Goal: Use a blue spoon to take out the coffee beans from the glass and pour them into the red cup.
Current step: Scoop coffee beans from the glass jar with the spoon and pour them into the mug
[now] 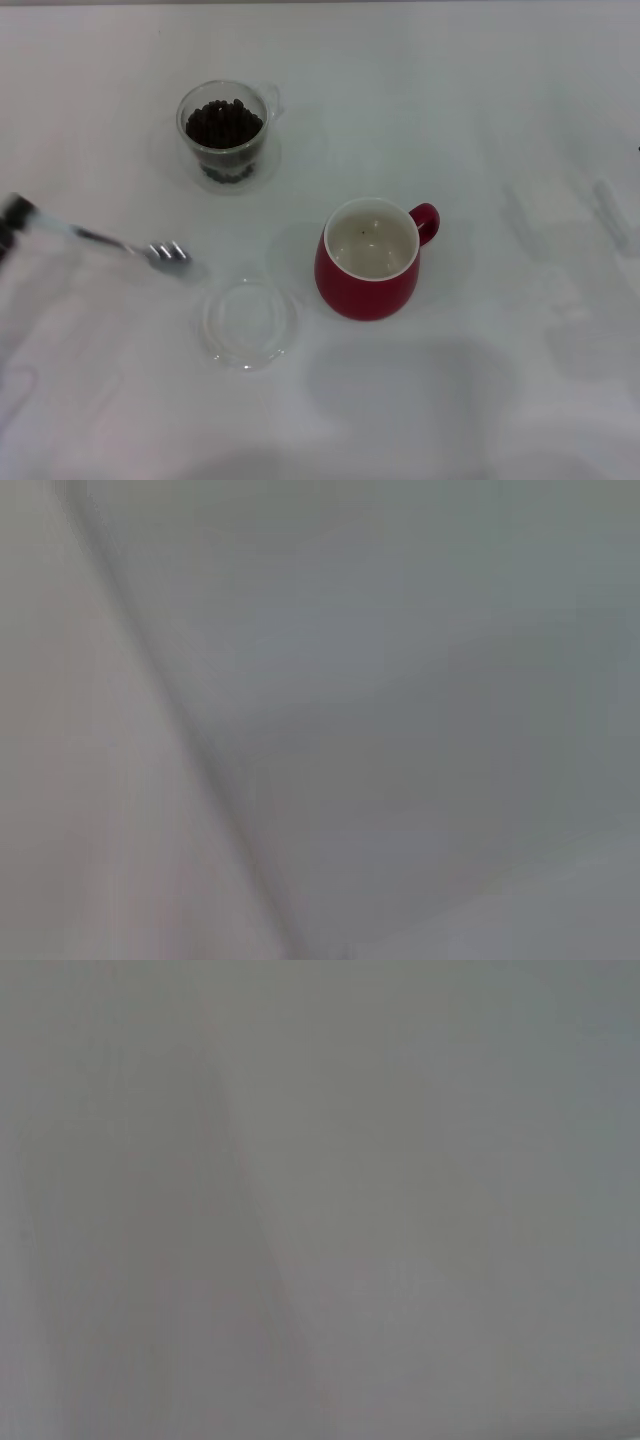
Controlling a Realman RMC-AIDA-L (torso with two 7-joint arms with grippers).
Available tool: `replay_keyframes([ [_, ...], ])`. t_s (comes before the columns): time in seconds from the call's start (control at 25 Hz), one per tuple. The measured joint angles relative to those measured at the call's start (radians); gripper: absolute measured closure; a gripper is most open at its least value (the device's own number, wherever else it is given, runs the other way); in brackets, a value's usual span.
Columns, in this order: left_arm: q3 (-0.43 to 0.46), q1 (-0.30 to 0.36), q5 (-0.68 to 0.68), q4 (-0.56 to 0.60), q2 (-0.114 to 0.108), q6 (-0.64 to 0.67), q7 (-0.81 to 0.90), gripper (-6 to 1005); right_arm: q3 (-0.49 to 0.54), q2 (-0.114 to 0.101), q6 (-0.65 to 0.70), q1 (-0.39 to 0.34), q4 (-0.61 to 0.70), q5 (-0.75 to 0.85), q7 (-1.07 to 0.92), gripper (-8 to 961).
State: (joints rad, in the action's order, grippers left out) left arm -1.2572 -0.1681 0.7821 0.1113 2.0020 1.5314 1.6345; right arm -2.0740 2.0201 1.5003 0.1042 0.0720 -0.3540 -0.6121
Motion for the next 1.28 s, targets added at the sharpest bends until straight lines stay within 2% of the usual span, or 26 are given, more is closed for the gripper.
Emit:
replay_keyframes([
  [0.12,0.001,-0.007,-0.114,0.07,-0.024,0.025,0.001,876,0.0,0.0,0.0,0.0,0.002,0.0,0.0,212],
  [0.24,0.004,-0.048,-0.174,0.143,-0.046,0.013,-0.002,876,0.0,0.0,0.0,0.004,0.006,0.0,0.0,212],
  [0.4,0.019,-0.183,-0.148,0.153,-0.078,-0.068,-0.014,876,0.0,0.0,0.0,0.011,0.015,0.001,0.0,212],
  [0.52,0.02,-0.281,-0.075,0.151,-0.083,-0.181,-0.04,876,0.0,0.0,0.002,0.011,0.02,0.001,0.0,212],
  [0.56,0.02,-0.29,-0.066,0.152,-0.083,-0.194,-0.046,877,0.0,0.0,0.003,0.011,0.021,0.001,0.0,212],
  [0.6,0.02,-0.314,-0.04,0.154,-0.083,-0.232,-0.065,877,0.0,0.0,0.005,0.011,0.022,0.001,0.0,212],
  [0.72,0.02,-0.331,-0.02,0.157,-0.081,-0.262,-0.082,877,0.0,0.0,0.011,0.006,0.034,0.0,0.0,213],
  [0.76,0.02,-0.366,0.013,0.156,-0.066,-0.362,-0.121,877,0.0,0.0,0.013,0.004,0.039,0.0,0.0,213],
  [0.88,0.02,-0.371,0.017,0.155,-0.057,-0.386,-0.127,877,0.001,0.0,0.015,0.003,0.044,-0.002,0.0,213],
  [1.0,0.016,-0.376,0.034,0.159,-0.027,-0.419,-0.178,877,0.004,0.0,0.022,0.004,0.053,-0.003,0.0,213],
  [1.12,0.016,-0.376,0.035,0.159,-0.023,-0.424,-0.184,877,0.008,0.0,0.034,0.004,0.072,-0.004,0.0,213],
  [1.16,0.014,-0.372,0.044,0.159,-0.008,-0.446,-0.204,877,0.008,0.0,0.035,0.005,0.074,-0.005,0.0,213],
  [1.28,0.014,-0.373,0.068,0.152,0.002,-0.464,-0.208,877,0.009,0.0,0.033,0.013,0.075,-0.005,0.0,213],
])
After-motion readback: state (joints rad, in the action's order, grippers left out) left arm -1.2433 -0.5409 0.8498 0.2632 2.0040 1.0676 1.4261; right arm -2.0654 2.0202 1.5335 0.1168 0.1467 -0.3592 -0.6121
